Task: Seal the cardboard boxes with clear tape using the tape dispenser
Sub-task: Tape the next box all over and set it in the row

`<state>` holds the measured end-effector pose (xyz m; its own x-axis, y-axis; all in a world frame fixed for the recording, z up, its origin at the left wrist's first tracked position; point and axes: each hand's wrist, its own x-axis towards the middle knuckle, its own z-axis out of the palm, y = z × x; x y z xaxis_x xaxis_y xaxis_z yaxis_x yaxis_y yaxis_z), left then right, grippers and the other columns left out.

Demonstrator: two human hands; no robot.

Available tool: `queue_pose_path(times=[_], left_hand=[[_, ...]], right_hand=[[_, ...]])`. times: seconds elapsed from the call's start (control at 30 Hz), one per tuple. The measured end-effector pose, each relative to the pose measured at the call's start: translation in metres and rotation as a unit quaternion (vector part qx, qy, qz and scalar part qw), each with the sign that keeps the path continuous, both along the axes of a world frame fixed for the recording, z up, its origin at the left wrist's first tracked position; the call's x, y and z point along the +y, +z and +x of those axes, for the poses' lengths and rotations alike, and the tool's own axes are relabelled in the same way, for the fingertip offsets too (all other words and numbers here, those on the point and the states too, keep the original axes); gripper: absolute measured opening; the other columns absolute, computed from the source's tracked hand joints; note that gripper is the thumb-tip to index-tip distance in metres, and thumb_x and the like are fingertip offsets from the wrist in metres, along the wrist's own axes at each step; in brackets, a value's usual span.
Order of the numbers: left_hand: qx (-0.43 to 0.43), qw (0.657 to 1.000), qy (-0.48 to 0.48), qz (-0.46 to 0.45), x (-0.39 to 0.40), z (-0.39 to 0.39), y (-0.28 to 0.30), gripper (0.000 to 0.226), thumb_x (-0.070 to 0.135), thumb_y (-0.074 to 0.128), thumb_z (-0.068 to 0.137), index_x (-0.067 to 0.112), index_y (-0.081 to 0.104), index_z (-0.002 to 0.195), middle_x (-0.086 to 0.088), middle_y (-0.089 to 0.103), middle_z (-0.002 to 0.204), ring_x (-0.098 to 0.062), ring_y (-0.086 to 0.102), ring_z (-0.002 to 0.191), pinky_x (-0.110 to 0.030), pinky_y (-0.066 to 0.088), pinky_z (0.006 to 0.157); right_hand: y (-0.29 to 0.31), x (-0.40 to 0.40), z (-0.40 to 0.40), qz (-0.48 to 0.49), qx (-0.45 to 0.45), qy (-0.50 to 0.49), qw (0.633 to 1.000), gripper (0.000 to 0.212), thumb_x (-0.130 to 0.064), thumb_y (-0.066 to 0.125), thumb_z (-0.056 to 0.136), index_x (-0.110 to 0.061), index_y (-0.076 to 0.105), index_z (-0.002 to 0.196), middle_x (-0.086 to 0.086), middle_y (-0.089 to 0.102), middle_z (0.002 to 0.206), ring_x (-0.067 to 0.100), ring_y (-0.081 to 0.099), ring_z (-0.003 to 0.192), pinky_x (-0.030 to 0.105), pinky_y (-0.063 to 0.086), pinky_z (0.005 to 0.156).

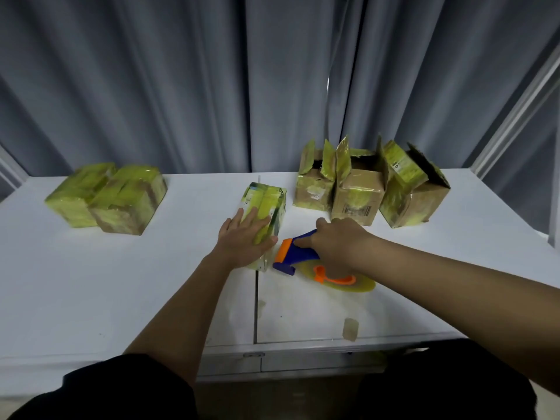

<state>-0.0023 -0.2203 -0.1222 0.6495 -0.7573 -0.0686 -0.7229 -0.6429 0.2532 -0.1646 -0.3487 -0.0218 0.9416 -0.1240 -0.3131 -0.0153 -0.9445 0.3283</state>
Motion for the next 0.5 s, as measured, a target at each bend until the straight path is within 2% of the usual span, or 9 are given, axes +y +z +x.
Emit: queue_pose_path(times=[0.07, 0.13, 0.23, 0.33, 0.4, 0.5], left_hand=[[-0.012, 1.000, -0.006, 0.013, 0.000, 0.002, -0.001, 0.066, 0.067, 0.034, 0.090, 0.040, 0.019, 0.148, 0.004, 0.003, 0.161, -0.023, -0.003, 0.148, -0.045, 0.004, 0.117], [-0.010, 1.000, -0.005, 0.018, 0.000, 0.002, -0.001, 0.066, 0.066, 0.035, 0.090, 0.040, 0.017, 0.149, 0.004, 0.002, 0.161, -0.023, -0.003, 0.147, -0.044, 0.003, 0.117], [-0.002, 1.000, -0.004, 0.018, 0.000, 0.000, 0.000, 0.066, 0.066, 0.033, 0.090, 0.040, 0.017, 0.149, 0.004, 0.001, 0.161, -0.022, -0.004, 0.147, -0.044, 0.002, 0.117], [0.012, 1.000, 0.005, 0.008, 0.001, -0.001, 0.000, 0.061, 0.060, 0.038, 0.093, 0.042, 0.019, 0.148, 0.005, 0.002, 0.161, -0.020, -0.006, 0.147, -0.043, 0.000, 0.117], [0.019, 1.000, 0.010, -0.003, 0.001, -0.001, -0.001, 0.060, 0.057, 0.040, 0.093, 0.042, 0.020, 0.147, 0.006, 0.002, 0.161, -0.020, -0.006, 0.147, -0.042, -0.001, 0.116], [0.004, 1.000, 0.004, -0.011, 0.004, -0.002, -0.002, 0.060, 0.053, 0.041, 0.094, 0.040, 0.019, 0.148, 0.004, 0.002, 0.161, -0.021, -0.005, 0.147, -0.043, 0.000, 0.116]], right_hand=[[0.001, 0.008, 0.014, -0.019, 0.023, -0.003, 1.000, 0.050, -0.025, 0.055, 0.088, -0.029, 0.042, 0.136, 0.006, 0.043, 0.101, 0.016, 0.031, 0.059, 0.028, 0.021, 0.049], [0.005, 0.011, 0.029, -0.013, 0.048, 0.002, 0.999, 0.051, -0.025, 0.058, 0.084, -0.028, 0.046, 0.134, 0.003, 0.051, 0.105, 0.017, 0.042, 0.066, 0.027, 0.025, 0.049], [0.011, 0.011, 0.049, -0.002, 0.097, 0.004, 0.995, 0.057, -0.028, 0.065, 0.076, -0.030, 0.051, 0.131, -0.001, 0.060, 0.107, 0.020, 0.059, 0.086, 0.024, 0.036, 0.051], [0.013, 0.012, 0.063, 0.000, 0.113, -0.011, 0.994, 0.054, -0.028, 0.067, 0.074, -0.028, 0.056, 0.127, -0.002, 0.063, 0.106, 0.019, 0.060, 0.081, 0.023, 0.040, 0.052], [0.013, 0.011, 0.066, 0.032, 0.114, -0.025, 0.993, 0.054, -0.027, 0.068, 0.074, -0.025, 0.058, 0.127, -0.001, 0.064, 0.106, 0.019, 0.057, 0.078, 0.024, 0.043, 0.053], [0.011, 0.005, 0.057, 0.131, 0.148, -0.086, 0.977, 0.068, -0.021, 0.070, 0.075, -0.023, 0.047, 0.140, -0.001, 0.056, 0.113, 0.018, 0.055, 0.090, 0.025, 0.047, 0.064]])
